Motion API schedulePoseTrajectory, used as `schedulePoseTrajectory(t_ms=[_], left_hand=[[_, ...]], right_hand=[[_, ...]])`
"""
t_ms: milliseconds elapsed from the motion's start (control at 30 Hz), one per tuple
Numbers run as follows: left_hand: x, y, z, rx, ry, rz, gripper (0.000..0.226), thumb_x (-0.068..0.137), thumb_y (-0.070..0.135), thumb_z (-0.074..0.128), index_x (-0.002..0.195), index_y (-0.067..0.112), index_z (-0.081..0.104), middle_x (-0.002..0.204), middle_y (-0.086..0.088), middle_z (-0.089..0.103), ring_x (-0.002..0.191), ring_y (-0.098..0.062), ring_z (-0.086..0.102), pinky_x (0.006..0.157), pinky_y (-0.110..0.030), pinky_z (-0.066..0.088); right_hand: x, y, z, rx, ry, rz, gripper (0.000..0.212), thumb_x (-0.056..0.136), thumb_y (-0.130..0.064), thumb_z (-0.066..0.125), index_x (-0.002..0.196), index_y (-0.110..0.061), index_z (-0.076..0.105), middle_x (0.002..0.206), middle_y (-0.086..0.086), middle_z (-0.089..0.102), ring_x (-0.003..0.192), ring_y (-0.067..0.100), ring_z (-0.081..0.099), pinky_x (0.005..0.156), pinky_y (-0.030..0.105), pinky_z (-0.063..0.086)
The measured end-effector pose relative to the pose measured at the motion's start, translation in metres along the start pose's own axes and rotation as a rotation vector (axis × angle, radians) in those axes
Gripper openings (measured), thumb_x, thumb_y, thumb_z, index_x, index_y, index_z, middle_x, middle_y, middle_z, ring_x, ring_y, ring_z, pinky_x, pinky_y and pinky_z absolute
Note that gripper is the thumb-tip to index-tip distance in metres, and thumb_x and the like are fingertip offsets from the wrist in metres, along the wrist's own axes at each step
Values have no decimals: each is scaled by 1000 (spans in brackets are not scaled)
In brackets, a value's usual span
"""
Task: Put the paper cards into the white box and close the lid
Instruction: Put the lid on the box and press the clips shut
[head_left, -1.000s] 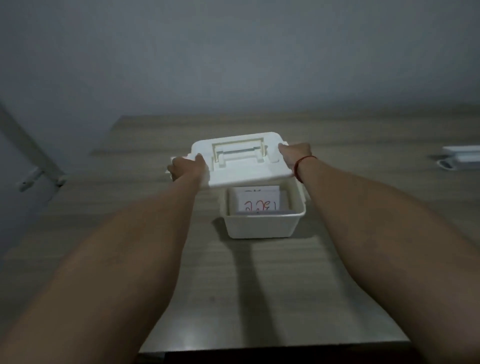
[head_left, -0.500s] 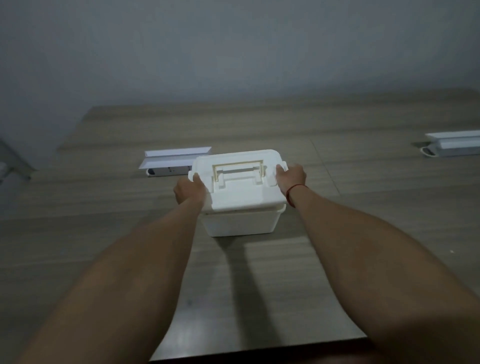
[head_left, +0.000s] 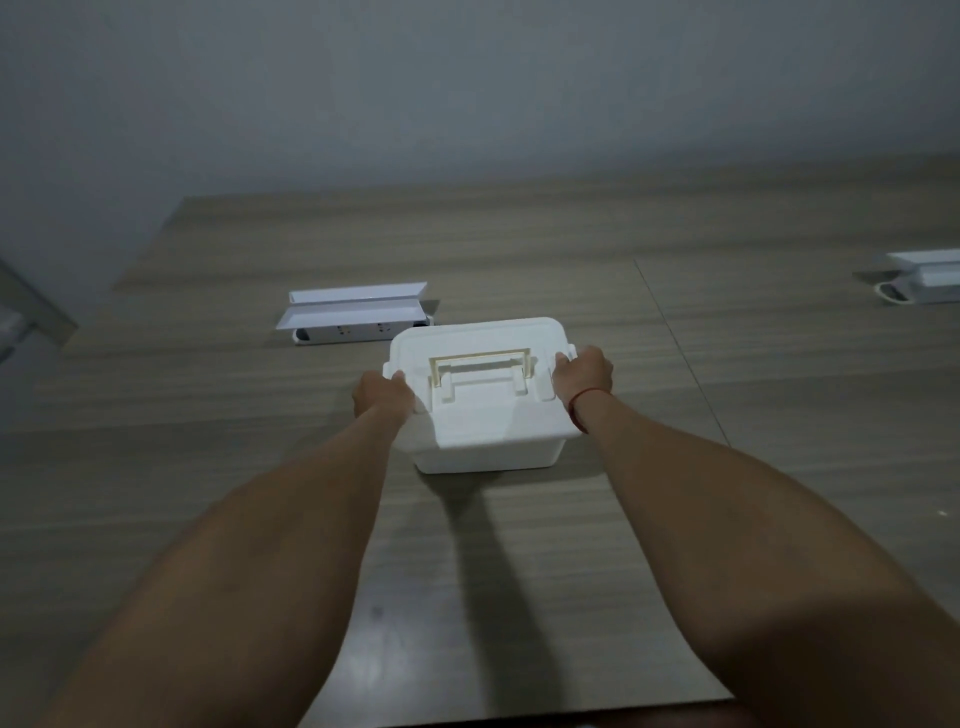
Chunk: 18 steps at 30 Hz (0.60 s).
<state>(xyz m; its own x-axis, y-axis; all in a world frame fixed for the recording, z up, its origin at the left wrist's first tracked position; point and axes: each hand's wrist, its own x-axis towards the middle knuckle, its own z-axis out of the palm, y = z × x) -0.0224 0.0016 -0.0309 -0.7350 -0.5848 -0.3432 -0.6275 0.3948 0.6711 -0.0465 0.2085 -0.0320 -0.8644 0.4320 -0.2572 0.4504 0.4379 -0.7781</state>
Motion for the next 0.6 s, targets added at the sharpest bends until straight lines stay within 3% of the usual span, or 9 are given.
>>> schedulePoseTrajectory(t_ms=[600], left_hand=[[15,6,7,-25,-64,-8,54,99,34,42,138,-3,45,140,-22,51,126,-39,52,100,-40,44]], right_hand=[[6,-5,6,-94,23,60,42,97,-31,49,127,-2,54,133,19,56,122,38,55,98,38,46]])
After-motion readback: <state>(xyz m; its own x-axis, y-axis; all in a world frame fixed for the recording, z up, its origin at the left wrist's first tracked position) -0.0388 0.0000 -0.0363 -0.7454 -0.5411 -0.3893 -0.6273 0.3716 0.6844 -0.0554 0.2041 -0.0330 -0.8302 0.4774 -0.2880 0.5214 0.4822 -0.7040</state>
